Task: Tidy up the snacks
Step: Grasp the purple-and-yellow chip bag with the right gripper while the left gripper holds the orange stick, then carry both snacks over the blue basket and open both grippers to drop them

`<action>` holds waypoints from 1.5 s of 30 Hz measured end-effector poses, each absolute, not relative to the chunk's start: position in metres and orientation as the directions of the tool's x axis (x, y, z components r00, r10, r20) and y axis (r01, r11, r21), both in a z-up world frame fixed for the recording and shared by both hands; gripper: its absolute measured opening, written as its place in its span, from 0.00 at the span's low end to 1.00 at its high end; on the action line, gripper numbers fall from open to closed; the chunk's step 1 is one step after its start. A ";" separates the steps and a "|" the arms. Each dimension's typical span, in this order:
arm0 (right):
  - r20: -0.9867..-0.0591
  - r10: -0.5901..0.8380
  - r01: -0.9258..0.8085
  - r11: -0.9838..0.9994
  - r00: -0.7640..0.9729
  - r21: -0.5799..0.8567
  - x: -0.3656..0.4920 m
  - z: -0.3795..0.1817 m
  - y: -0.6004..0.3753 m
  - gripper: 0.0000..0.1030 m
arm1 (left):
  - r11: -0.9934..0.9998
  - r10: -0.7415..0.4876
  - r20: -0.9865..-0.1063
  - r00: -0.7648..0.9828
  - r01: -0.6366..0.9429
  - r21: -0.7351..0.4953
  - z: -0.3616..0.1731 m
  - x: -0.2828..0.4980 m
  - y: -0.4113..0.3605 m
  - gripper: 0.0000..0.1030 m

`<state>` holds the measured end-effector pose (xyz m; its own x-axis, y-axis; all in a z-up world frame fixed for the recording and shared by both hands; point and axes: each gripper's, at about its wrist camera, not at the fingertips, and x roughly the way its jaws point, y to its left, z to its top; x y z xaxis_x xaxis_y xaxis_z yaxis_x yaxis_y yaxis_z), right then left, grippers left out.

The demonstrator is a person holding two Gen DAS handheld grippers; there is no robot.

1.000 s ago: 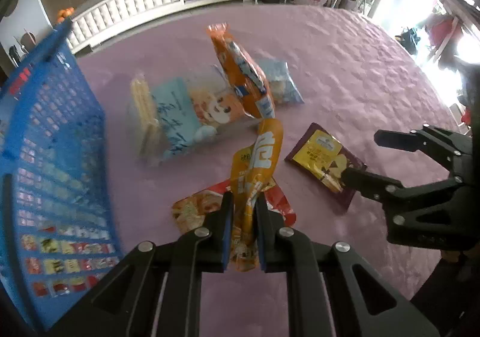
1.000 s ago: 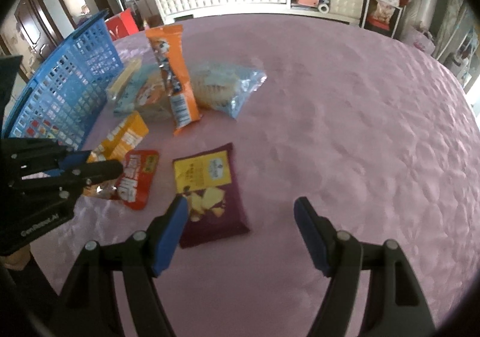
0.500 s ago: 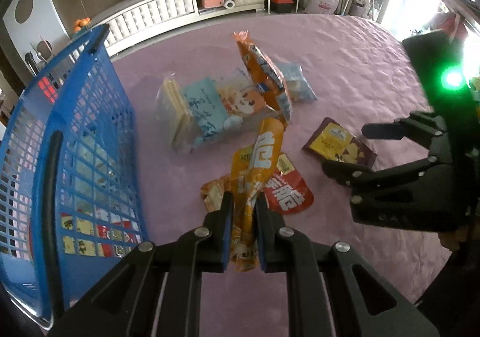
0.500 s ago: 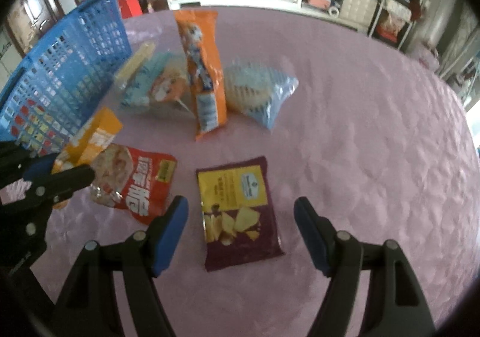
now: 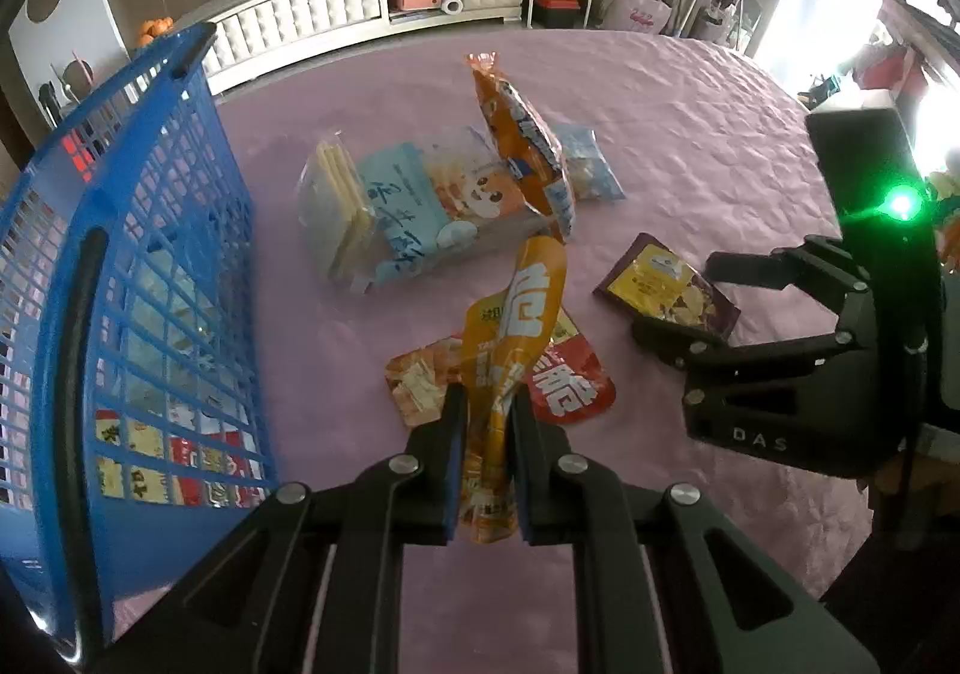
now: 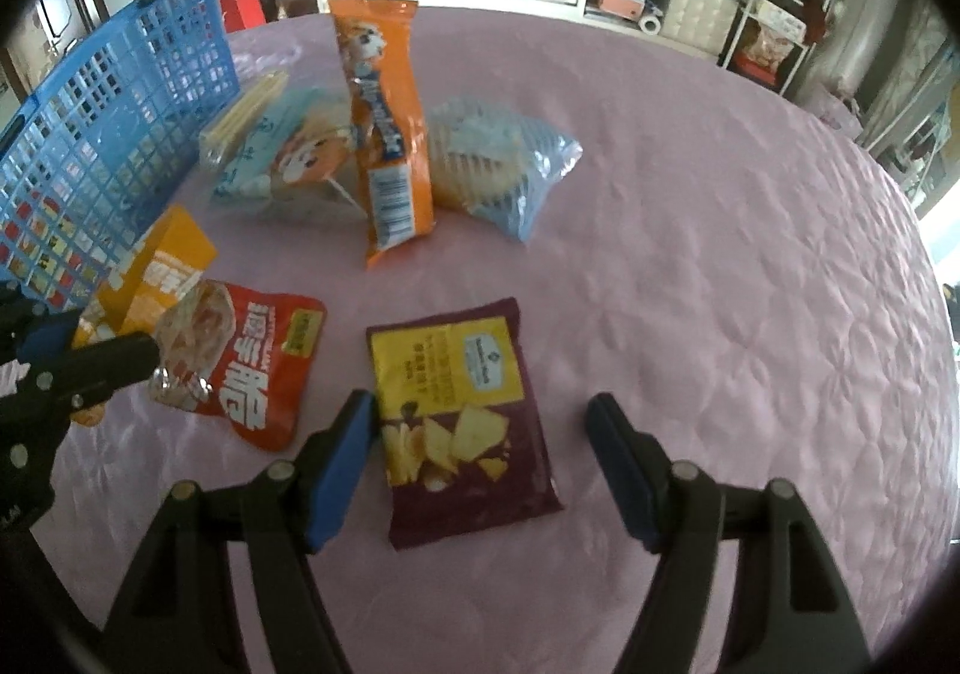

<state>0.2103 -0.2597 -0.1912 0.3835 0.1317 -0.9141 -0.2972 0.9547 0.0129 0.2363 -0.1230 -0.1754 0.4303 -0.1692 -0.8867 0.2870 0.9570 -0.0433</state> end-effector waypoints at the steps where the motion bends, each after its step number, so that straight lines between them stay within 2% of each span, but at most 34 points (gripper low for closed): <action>1: -0.914 0.137 -0.310 0.951 0.382 0.013 0.210 -0.189 -0.258 0.52 | 0.956 -0.173 -0.887 0.428 0.290 -0.047 -0.175 0.236 -0.122 0.12; 9: -0.913 0.169 -0.270 0.961 0.371 0.069 0.200 -0.165 -0.267 0.50 | 0.949 -0.213 -0.863 0.457 0.306 -0.072 -0.152 0.224 -0.120 0.12; 17: -0.855 0.207 -0.295 0.953 0.476 0.067 0.181 -0.088 -0.244 0.50 | 0.938 -0.292 -0.795 0.531 0.323 -0.129 -0.091 0.202 -0.099 0.12; 22: -0.819 0.250 -0.324 0.942 0.517 0.082 0.177 -0.047 -0.218 0.50 | 0.949 -0.273 -0.765 0.584 0.294 -0.114 -0.051 0.187 -0.066 0.12; 29: -0.777 0.333 -0.401 0.909 0.535 0.113 0.178 -0.020 -0.167 0.50 | 0.969 -0.216 -0.749 0.626 0.234 -0.084 -0.016 0.183 -0.005 0.12; 37: -0.760 0.384 -0.464 0.877 0.524 0.122 0.190 -0.011 -0.123 0.50 | 0.981 -0.186 -0.756 0.627 0.167 -0.102 -0.005 0.199 0.052 0.12; 45: -0.786 0.374 -0.473 0.873 0.492 0.119 0.211 -0.030 -0.104 0.50 | 0.977 -0.210 -0.789 0.577 0.138 -0.159 -0.031 0.219 0.074 0.12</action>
<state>0.2107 -0.1041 -0.0301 0.4924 0.3738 -0.7860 -0.4730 0.8730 0.1188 0.2195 0.0744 -0.0310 0.5766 -0.2103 -0.7895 0.1383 0.9775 -0.1594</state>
